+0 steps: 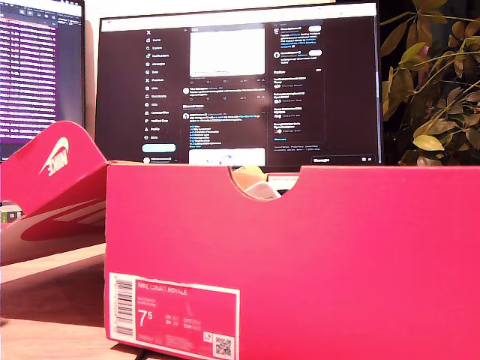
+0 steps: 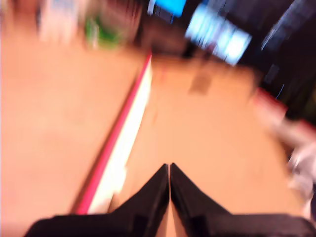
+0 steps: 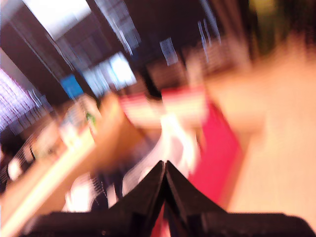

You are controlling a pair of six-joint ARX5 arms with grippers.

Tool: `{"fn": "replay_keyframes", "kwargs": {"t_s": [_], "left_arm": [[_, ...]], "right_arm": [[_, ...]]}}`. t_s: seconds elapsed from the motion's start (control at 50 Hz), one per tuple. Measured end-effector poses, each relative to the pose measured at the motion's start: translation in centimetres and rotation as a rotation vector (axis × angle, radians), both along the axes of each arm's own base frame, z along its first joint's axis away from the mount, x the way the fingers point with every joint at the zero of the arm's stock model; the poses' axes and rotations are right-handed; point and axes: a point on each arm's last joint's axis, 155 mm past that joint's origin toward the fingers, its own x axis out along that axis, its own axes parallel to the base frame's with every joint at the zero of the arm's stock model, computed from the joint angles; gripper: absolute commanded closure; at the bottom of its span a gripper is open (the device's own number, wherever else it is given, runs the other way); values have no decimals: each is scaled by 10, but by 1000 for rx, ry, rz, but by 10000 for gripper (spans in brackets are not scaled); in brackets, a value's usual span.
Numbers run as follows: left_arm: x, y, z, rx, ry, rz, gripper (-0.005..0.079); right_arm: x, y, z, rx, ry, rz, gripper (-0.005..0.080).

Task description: Close the red shoebox by pushing the lid with your left arm and holding the box in place with your right arm

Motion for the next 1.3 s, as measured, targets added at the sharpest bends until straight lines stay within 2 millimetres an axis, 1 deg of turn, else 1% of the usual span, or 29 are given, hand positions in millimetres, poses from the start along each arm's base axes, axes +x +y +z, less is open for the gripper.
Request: {"fn": "replay_keyframes", "kwargs": {"t_s": [0.08,0.2,0.3,0.38,0.46,0.62,0.76,0.9,0.98,1.18,1.24,1.3], "left_arm": [[8,-3,-3,-6,58,-28,761],[27,-2,6,14,83,-68,761],[44,1,12,11,107,-84,761],[55,4,12,19,124,-108,761],[62,5,6,6,176,-128,761],[78,12,-14,13,274,-166,761],[87,15,-32,23,347,-193,761],[94,17,-49,30,408,-217,761],[93,17,-61,28,448,-230,761],[79,14,-95,-1,575,-259,761],[75,10,-99,-19,594,-278,761],[73,7,-98,-34,594,-298,761]], "right_arm": [[0,8,-17,18,80,44,764],[-1,15,-35,39,168,84,764],[-2,20,-47,55,224,112,764],[-2,24,-53,54,244,143,764],[-1,26,-58,58,265,155,764],[2,29,-69,69,304,173,764],[4,35,-73,84,315,209,764],[4,40,-79,98,339,235,764],[5,41,-83,99,348,243,764],[6,49,-87,90,346,283,764],[6,53,-89,88,347,296,764],[7,56,-89,88,347,308,764]]}}
